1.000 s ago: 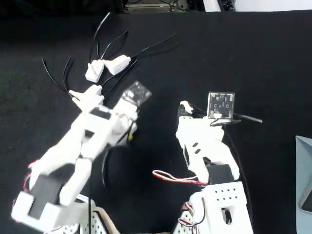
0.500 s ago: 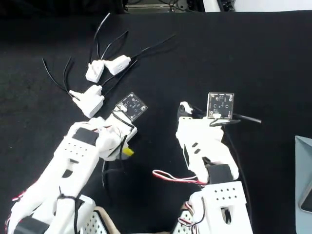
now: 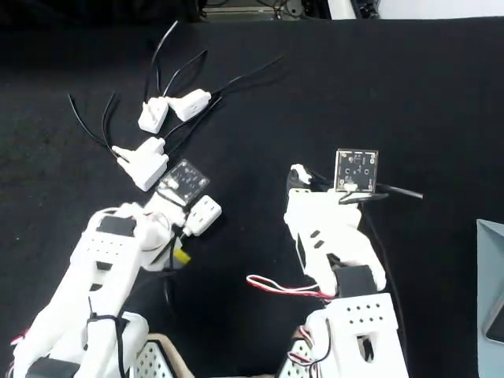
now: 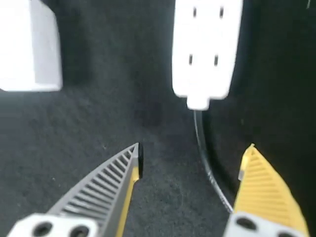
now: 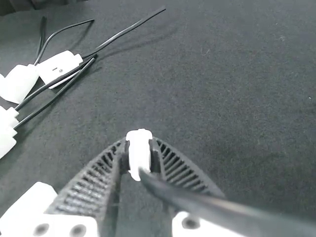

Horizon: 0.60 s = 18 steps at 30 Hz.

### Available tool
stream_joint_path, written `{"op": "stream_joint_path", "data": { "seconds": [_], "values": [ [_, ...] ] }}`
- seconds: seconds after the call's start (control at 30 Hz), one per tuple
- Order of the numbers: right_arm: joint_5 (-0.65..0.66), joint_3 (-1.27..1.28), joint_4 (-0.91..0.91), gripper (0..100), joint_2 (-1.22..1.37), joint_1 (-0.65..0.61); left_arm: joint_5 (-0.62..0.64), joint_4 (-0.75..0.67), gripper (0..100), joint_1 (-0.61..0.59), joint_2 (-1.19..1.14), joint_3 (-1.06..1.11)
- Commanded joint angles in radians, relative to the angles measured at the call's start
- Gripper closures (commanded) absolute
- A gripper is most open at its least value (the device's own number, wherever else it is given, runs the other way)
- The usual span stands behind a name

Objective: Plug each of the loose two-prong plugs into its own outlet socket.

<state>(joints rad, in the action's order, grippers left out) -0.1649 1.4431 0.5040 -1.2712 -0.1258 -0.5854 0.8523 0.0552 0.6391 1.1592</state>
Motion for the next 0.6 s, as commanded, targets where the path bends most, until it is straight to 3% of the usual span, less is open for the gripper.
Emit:
{"op": "stream_joint_path", "data": {
  "seconds": [0.0, 0.3, 0.47, 0.57],
  "values": [
    [0.002, -0.004, -0.02, 98.5, -0.007, -0.009, -0.049, -0.063, 68, -0.053, 0.015, 0.042],
    [0.002, -0.004, -0.02, 98.5, -0.007, -0.009, -0.124, -0.083, 68, -0.208, 0.025, 0.008],
    [0.003, -0.004, -0.02, 98.5, -0.007, -0.009, -0.114, 0.068, 68, -0.168, 0.025, -0.081],
    [0.041, -0.001, -0.02, 98.5, -0.007, -0.021, -0.044, 0.186, 68, -0.13, 0.046, -0.151]
  ]
}}
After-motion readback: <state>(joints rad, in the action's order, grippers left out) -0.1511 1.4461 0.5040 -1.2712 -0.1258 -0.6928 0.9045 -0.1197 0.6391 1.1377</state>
